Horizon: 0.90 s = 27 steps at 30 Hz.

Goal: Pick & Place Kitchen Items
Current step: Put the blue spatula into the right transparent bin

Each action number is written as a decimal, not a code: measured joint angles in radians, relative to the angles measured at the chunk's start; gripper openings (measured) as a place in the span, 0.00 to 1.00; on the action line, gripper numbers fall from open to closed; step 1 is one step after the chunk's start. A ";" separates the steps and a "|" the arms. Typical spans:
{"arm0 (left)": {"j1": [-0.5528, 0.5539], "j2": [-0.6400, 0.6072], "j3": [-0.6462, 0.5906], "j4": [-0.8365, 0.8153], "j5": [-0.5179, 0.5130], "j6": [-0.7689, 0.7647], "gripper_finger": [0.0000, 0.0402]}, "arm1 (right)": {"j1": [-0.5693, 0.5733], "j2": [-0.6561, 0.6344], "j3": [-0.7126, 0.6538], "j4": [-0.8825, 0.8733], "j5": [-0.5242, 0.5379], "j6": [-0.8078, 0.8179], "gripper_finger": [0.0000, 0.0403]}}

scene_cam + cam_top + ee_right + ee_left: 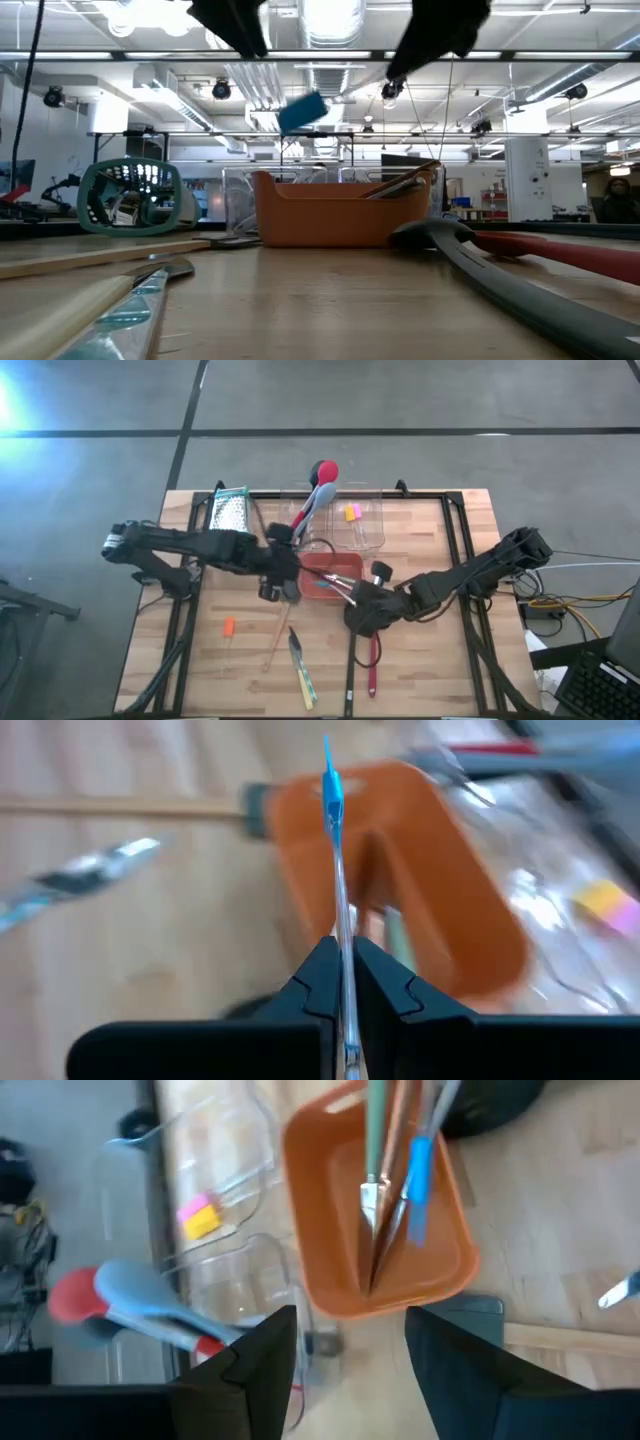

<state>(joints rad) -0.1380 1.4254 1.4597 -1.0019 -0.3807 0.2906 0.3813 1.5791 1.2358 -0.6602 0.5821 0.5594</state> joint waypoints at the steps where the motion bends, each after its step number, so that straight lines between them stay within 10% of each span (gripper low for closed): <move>1: 0.003 -0.029 -0.014 0.004 -0.008 -0.020 0.48 | 0.001 0.000 0.000 -0.033 0.024 0.025 0.02; 11: 0.006 -0.373 -0.437 0.521 -0.017 -0.094 0.47 | -0.058 -0.028 -0.013 -0.231 0.335 0.240 0.02; 22: 0.006 -0.552 -0.854 1.167 0.035 -0.095 0.47 | -0.384 -0.033 -0.037 -0.213 0.276 0.306 0.02; 27: 0.005 -0.580 -0.926 1.291 0.078 -0.093 0.47 | -0.525 -0.034 -0.088 -0.021 0.075 0.182 0.02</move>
<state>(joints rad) -0.1326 0.8455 0.5339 0.2890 -0.3030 0.1974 -0.1439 1.5455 1.1479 -0.6809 0.6567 0.7415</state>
